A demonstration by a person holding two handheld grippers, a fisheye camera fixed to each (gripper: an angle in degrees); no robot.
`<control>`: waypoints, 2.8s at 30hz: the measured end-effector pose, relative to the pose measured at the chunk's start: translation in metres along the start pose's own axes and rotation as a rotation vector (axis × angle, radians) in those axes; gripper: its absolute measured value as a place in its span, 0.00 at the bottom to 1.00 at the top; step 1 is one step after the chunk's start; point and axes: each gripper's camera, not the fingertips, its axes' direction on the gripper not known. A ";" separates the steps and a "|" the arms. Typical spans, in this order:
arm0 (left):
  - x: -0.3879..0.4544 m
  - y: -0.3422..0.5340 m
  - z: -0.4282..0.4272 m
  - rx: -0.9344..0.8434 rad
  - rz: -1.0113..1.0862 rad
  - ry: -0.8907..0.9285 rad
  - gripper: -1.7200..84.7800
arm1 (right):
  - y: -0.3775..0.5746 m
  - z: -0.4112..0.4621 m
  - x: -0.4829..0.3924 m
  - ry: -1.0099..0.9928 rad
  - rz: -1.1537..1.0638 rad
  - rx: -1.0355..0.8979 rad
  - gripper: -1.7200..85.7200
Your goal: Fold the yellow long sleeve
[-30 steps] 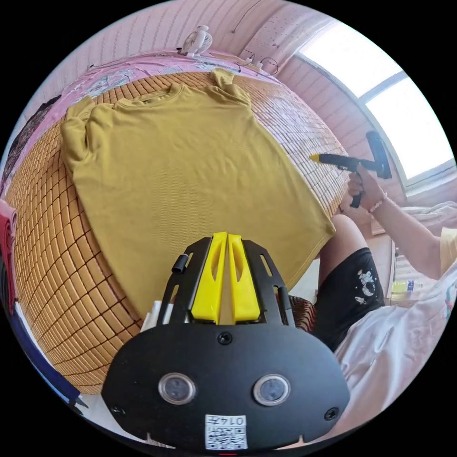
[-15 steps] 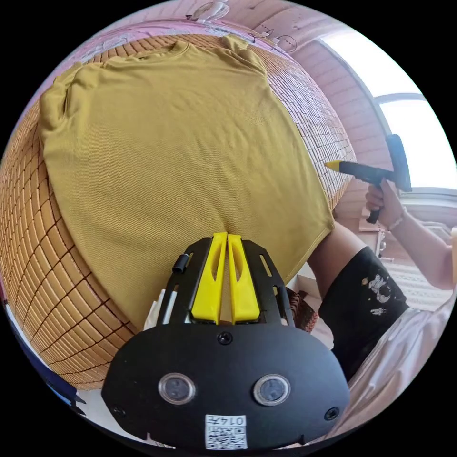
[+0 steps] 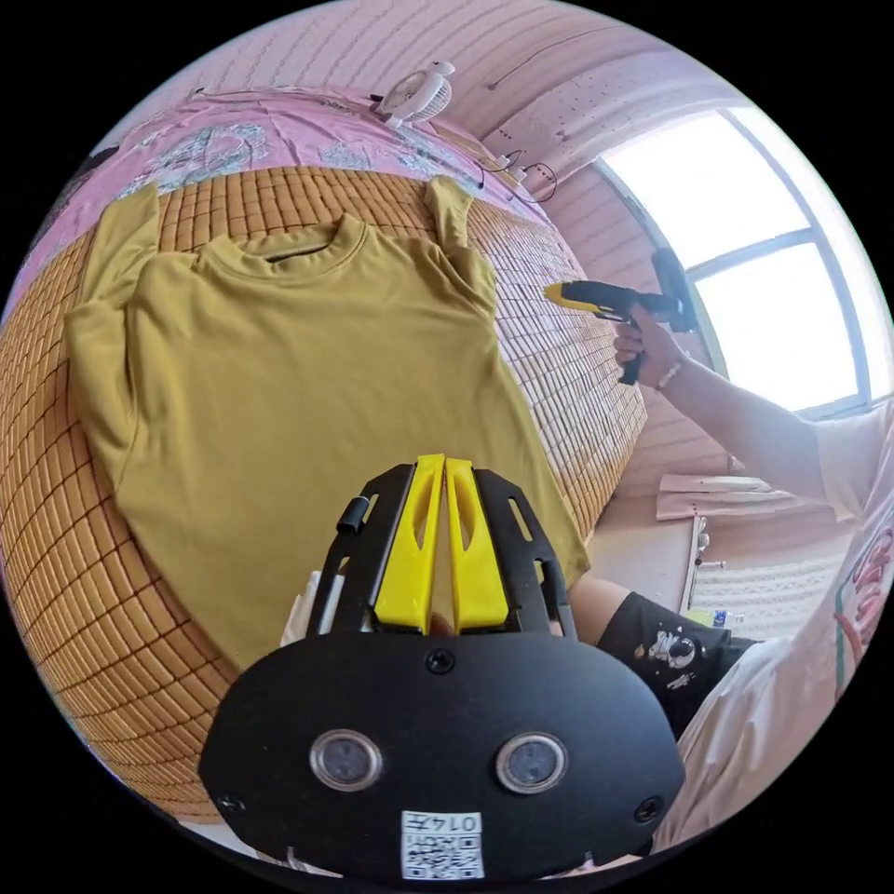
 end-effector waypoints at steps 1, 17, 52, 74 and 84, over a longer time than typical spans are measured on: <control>0.001 -0.021 0.012 0.006 0.016 0.007 0.01 | -0.026 0.007 0.001 0.001 0.012 0.019 0.11; -0.011 -0.172 0.126 0.004 0.088 -0.111 0.01 | -0.059 -0.032 -0.001 -0.163 0.064 0.107 0.03; 0.008 -0.275 0.181 0.099 0.303 0.012 0.01 | 0.175 -0.182 0.013 0.310 0.481 0.360 0.07; 0.045 -0.290 0.286 -0.147 0.309 -0.254 0.01 | 0.191 -0.045 0.070 0.347 0.456 -0.057 0.08; 0.056 -0.273 0.252 -0.062 0.259 -0.253 0.01 | 0.170 -0.145 0.154 0.179 0.708 0.346 0.04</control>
